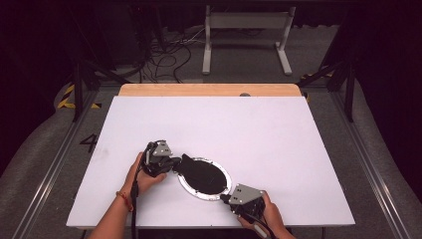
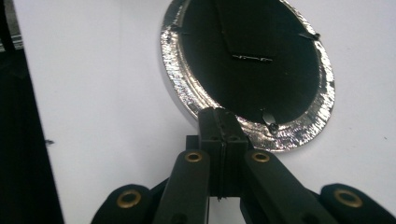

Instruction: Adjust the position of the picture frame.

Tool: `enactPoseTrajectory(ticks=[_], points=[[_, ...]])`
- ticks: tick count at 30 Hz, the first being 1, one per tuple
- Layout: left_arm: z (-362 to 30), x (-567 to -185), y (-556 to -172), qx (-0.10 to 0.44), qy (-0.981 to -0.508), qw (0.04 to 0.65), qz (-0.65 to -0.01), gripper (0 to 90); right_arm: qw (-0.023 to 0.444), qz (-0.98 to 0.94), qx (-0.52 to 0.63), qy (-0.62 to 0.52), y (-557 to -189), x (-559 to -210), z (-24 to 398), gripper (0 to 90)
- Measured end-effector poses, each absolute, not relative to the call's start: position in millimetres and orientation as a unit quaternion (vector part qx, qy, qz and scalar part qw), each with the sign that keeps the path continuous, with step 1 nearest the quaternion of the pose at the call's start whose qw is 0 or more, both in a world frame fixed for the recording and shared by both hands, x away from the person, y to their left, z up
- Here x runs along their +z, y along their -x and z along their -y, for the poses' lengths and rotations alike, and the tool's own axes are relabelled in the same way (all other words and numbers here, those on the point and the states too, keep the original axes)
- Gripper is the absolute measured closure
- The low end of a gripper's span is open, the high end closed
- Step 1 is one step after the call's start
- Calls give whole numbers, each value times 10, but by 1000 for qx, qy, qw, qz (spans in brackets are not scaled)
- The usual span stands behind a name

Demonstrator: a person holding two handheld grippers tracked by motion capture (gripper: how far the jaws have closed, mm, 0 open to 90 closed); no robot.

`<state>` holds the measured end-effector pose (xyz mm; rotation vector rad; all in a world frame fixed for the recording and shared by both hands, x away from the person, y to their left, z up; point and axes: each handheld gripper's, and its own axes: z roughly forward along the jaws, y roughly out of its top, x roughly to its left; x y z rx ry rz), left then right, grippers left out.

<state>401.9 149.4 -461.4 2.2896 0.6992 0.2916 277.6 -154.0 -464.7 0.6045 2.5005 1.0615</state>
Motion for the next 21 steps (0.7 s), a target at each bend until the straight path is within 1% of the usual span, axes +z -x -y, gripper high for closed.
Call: enactPoseTrajectory(ticks=[4, 7, 9, 12, 15, 21], points=[[-1508, -4615, -3991, 110, -886, 359, -273, 900, 186, -881, 371, -226, -2844, -4640, 1608, 900], [-1513, -4622, -3963, 105, -884, 363, -276, 900, 202, -872, 365, -256, -2939, -4638, 1717, 900], [-1508, -4621, -3948, 104, -885, 363, -274, 900, 183, -864, 379, -276, -3021, -4642, 1801, 900], [-1493, -4619, -3934, 110, -886, 359, -273, 900, 183, -865, 378, -275, -3034, -4638, 1814, 900], [-1490, -4618, -3931, 111, -886, 359, -272, 900, 183, -870, 375, -263, -2992, -4627, 1794, 900], [-1479, -4623, -3914, 105, -885, 362, -272, 900, 159, -873, 392, -241, -2895, -4623, 1689, 900]])
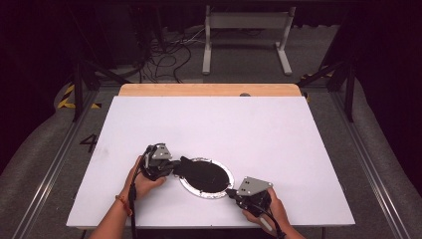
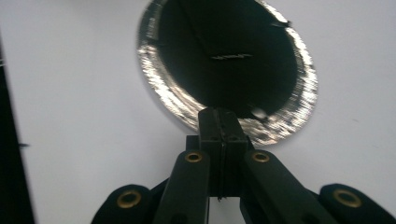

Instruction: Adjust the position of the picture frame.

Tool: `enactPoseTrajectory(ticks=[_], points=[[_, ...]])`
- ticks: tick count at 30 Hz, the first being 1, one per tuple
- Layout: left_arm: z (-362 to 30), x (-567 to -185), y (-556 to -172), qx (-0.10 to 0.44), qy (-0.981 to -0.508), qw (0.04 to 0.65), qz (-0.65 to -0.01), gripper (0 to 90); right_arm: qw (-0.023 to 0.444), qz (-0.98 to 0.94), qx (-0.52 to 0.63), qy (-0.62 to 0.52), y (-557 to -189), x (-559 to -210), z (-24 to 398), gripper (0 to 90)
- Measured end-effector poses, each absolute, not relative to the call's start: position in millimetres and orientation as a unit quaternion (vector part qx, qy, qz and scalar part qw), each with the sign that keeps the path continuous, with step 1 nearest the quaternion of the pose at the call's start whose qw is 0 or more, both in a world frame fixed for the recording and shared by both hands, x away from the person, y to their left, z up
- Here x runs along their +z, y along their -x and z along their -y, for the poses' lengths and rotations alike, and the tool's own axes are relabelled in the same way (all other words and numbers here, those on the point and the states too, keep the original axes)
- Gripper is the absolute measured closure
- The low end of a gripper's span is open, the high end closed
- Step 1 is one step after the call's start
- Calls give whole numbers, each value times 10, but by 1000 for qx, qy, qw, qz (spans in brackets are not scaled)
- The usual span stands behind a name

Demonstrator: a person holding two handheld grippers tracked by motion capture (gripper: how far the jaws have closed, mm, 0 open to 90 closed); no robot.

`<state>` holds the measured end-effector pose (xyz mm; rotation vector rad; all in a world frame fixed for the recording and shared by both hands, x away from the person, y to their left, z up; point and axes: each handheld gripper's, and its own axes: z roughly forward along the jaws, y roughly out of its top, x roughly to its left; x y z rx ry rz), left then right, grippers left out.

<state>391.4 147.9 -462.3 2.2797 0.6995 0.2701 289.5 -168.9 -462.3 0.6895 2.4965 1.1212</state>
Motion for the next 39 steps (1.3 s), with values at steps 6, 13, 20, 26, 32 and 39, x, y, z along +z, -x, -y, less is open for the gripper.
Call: enactPoseTrajectory(ticks=[6, 13, 20, 26, 32, 39], points=[[-1440, -4618, -3879, 105, -888, 360, -264, 900, 152, -884, 388, -212, -2798, -4647, 1532, 900], [-1451, -4640, -3845, 100, -883, 373, -268, 900, 169, -885, 377, -212, -2809, -4639, 1546, 900], [-1432, -4642, -3812, 82, -885, 378, -258, 900, 184, -878, 373, -238, -2916, -4639, 1681, 900], [-1349, -4630, -3760, 70, -894, 375, -235, 900, 196, -865, 370, -276, -3072, -4636, 1850, 900], [-1245, -4619, -3693, 68, -902, 371, -208, 900, 210, -855, 364, -304, -3160, -4632, 1964, 900], [-1082, -4607, -3601, 60, -911, 367, -176, 900, 218, -850, 353, -324, -3221, -4616, 2093, 900]])
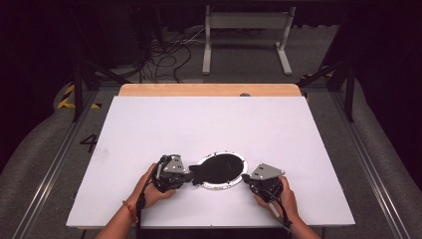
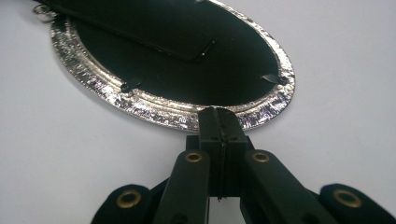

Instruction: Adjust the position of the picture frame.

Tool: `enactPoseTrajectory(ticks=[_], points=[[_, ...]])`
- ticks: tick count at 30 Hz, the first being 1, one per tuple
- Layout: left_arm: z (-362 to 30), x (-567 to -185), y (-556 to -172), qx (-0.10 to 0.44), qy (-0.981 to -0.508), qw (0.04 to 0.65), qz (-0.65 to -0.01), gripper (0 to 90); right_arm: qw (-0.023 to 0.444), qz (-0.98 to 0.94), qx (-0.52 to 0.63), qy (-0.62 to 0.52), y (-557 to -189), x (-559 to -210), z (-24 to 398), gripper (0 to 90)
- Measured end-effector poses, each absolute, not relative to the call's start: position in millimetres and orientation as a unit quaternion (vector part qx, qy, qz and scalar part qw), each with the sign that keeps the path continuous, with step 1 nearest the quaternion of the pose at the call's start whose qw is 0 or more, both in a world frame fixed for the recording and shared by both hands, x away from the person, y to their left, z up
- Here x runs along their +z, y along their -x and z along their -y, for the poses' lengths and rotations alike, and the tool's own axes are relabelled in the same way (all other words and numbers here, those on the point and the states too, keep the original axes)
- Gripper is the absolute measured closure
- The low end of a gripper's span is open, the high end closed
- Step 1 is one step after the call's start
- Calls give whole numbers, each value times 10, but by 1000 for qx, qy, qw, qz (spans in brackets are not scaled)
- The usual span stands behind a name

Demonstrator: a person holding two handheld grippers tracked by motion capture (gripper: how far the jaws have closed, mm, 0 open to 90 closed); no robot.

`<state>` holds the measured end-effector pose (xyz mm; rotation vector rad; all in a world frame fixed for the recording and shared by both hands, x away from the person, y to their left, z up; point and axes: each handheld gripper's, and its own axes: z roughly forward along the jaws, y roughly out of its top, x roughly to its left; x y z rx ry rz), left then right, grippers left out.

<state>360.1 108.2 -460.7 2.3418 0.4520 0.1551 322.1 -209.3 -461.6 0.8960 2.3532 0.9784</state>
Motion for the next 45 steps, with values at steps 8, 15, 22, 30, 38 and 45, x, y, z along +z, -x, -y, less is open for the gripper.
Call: enactPoseTrajectory(ticks=[8, 15, 22, 30, 38, 45], points=[[-915, -4592, -3506, 60, -918, 361, -153, 900, 210, -845, 357, -338, -3223, -4610, 2234, 900], [-1076, -4474, -3580, 66, -905, 396, -140, 888, 205, -845, 360, -338, -3237, -4612, 2251, 900], [-1179, -4438, -3726, 106, -887, 403, -198, 895, 207, -841, 362, -346, -3267, -4616, 2255, 900], [-980, -4578, -3839, 101, -900, 374, -200, 866, 230, -842, 349, -342, -3252, -4617, 2201, 900], [-968, -4590, -3803, 105, -902, 370, -197, 886, 181, -855, 362, -324, -3093, -4596, 2159, 900], [-930, -4580, -3712, 123, -908, 356, -182, 900, 192, -856, 361, -316, -3135, -4610, 2100, 900]])
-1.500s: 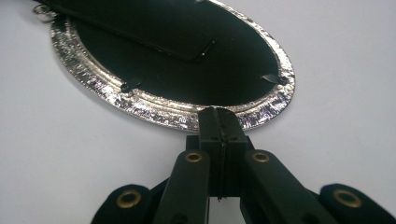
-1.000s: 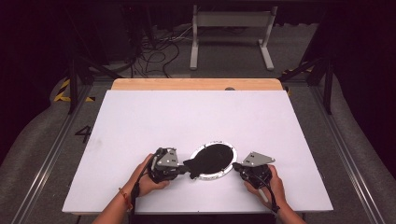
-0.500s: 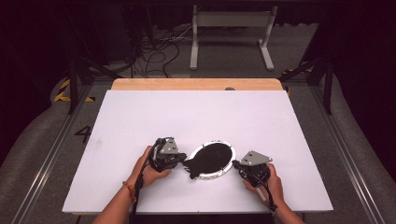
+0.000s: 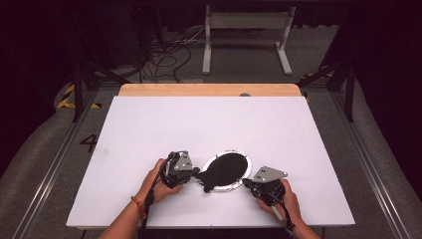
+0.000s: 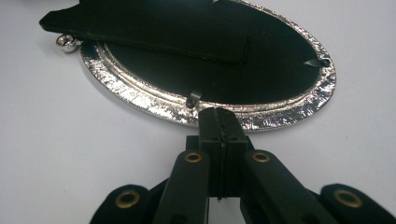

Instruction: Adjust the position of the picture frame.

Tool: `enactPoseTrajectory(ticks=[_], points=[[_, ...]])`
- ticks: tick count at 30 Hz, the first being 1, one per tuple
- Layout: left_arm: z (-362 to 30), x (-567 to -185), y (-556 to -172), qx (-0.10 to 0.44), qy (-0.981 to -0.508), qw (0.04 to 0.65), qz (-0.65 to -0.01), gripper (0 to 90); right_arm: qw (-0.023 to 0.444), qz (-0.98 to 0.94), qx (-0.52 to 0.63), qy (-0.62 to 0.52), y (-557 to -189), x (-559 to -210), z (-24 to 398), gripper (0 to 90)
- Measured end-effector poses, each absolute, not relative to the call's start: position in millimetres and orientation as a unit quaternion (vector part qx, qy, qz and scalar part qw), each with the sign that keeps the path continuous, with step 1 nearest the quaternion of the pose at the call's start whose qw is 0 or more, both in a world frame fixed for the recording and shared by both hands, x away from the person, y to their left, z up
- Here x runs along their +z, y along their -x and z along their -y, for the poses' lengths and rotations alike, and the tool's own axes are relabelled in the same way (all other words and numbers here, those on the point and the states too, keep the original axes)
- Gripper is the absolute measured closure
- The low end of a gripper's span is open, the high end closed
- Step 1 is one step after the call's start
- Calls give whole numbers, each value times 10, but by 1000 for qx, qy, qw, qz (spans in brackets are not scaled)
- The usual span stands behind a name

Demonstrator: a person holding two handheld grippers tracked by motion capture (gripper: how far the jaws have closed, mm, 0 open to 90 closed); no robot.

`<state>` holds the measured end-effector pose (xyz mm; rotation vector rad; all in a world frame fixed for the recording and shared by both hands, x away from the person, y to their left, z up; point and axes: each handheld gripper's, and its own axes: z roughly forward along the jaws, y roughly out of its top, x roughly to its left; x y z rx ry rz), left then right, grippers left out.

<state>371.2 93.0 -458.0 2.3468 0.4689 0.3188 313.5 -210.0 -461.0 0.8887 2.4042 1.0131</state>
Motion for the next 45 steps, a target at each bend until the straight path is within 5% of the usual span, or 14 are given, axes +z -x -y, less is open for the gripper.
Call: enactPoseTrajectory(ticks=[35, 45], points=[[-1064, -4634, -3659, 84, -897, 376, -215, 900, 231, -844, 340, -346, -3448, -4608, 1850, 900], [-1044, -4631, -3657, 86, -901, 373, -206, 900, 188, -845, 364, -344, -3272, -4614, 1857, 900]])
